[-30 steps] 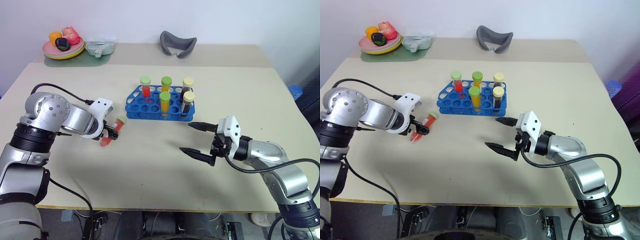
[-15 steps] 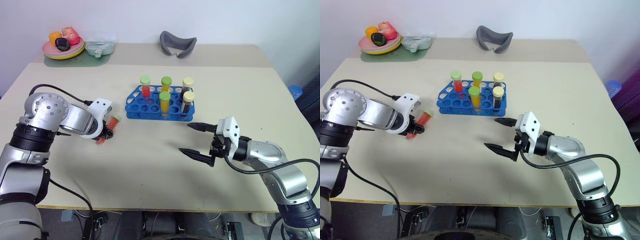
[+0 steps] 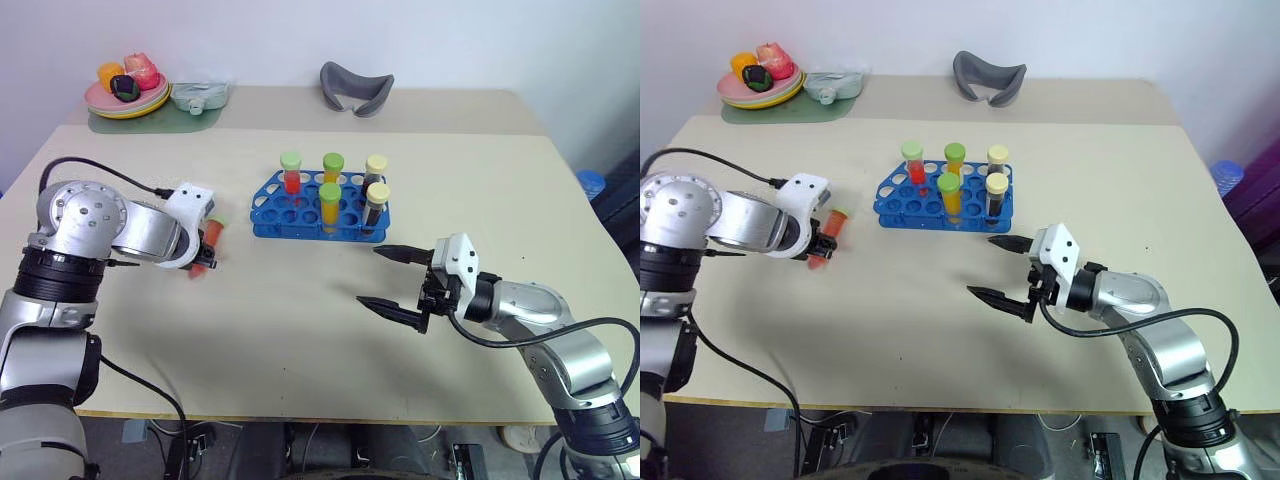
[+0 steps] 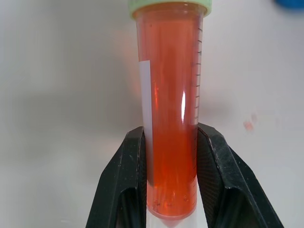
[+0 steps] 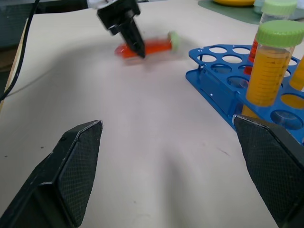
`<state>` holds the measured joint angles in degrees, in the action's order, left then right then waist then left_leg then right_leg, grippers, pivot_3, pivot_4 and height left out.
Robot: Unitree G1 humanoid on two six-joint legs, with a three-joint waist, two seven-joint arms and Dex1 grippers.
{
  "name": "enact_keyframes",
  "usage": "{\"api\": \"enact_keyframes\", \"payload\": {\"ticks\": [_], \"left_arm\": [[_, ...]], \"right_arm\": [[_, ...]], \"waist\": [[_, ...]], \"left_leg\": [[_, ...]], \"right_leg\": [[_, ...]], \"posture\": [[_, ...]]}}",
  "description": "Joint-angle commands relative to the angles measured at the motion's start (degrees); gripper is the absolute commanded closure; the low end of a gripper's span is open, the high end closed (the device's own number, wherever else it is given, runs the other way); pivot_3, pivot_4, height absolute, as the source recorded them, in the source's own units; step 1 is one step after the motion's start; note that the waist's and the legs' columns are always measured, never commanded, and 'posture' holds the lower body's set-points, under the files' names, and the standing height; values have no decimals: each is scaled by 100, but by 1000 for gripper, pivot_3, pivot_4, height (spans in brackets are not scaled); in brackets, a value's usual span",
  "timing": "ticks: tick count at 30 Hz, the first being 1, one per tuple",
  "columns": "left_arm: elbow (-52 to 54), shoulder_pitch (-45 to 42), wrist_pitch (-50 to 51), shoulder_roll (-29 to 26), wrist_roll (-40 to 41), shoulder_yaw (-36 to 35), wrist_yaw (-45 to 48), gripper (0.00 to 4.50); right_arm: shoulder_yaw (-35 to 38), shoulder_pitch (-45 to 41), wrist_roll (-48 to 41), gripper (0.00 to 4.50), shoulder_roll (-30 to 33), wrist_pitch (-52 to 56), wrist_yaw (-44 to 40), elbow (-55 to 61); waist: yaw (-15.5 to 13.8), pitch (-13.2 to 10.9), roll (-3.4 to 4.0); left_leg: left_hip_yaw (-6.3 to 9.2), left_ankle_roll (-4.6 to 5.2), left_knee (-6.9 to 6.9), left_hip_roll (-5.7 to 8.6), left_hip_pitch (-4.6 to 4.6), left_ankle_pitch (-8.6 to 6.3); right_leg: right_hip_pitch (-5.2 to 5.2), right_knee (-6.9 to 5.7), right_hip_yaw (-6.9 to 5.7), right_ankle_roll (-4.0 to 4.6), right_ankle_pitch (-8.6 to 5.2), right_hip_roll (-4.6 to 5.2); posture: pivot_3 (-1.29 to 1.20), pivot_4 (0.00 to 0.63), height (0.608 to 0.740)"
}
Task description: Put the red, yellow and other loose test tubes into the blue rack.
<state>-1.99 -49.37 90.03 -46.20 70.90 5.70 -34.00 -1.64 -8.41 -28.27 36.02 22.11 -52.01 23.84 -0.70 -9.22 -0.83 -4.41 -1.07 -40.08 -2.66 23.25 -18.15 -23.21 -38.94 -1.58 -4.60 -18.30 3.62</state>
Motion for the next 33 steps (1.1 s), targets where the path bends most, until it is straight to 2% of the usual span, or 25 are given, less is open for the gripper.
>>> {"api": "enact_keyframes", "payload": {"ticks": [1,4,7,10,13,18,21,26,33], "left_arm": [[1311,136,-1722,-72,-1543,-345,244,3562],[2094,721,-3848,383,-2736,-608,850,3562],[2514,1369,-5705,748,-4190,-189,1359,3562],[2421,1963,-6878,1457,-4901,-47,1675,3562],[1976,2277,-7864,2117,-5826,606,2020,3562],[1170,2606,-8694,2941,-6421,786,2432,3562],[677,2664,-9082,3121,-6861,879,2619,3562],[-10,2690,-9670,3576,-7109,813,2843,3562],[-331,2878,-10073,3776,-7409,657,2974,3562]], "right_arm": [[50,-80,-43,0,-25,-72,-10,90],[30,-80,-34,0,-59,-70,23,87],[44,-139,-3,0,-206,-89,203,30],[95,-195,37,0,-362,-111,402,-28],[157,-167,108,0,-435,-154,558,-58],[202,-13,116,0,-396,-209,618,-11],[217,29,114,0,-378,-233,646,-4],[215,51,106,0,-369,-242,679,7],[249,73,92,0,-358,-245,705,26]], "waist": [[2,0,0],[-3,1,3],[-3,3,4],[-8,3,5],[-47,3,4],[-26,4,5],[-3,5,6],[-17,5,6],[-7,5,6]], "left_leg": [[-1,0,0,0,0,0],[-6,-2,3,0,-1,1],[-13,-3,5,2,-4,1],[-13,-2,4,12,-4,1],[-10,-1,0,10,-2,1],[-10,4,0,15,-2,-2],[-10,4,3,8,-4,-2],[-9,6,2,2,-3,-3],[-10,8,2,-2,-4,-4]], "right_leg": [[0,1,0,0,0,-1],[0,3,-7,0,0,-1],[2,6,-7,0,0,-3],[4,5,-7,0,0,-4],[6,5,-7,-1,1,-2],[5,6,-7,-2,1,-1],[5,5,-7,-1,1,-2],[6,5,-8,-1,1,-1],[6,5,-8,-2,1,-1]], "posture": [[0,150,735],[0,150,735],[0,150,735],[0,150,735],[0,150,735],[0,150,735],[0,150,735],[0,150,735],[0,150,735]]}}
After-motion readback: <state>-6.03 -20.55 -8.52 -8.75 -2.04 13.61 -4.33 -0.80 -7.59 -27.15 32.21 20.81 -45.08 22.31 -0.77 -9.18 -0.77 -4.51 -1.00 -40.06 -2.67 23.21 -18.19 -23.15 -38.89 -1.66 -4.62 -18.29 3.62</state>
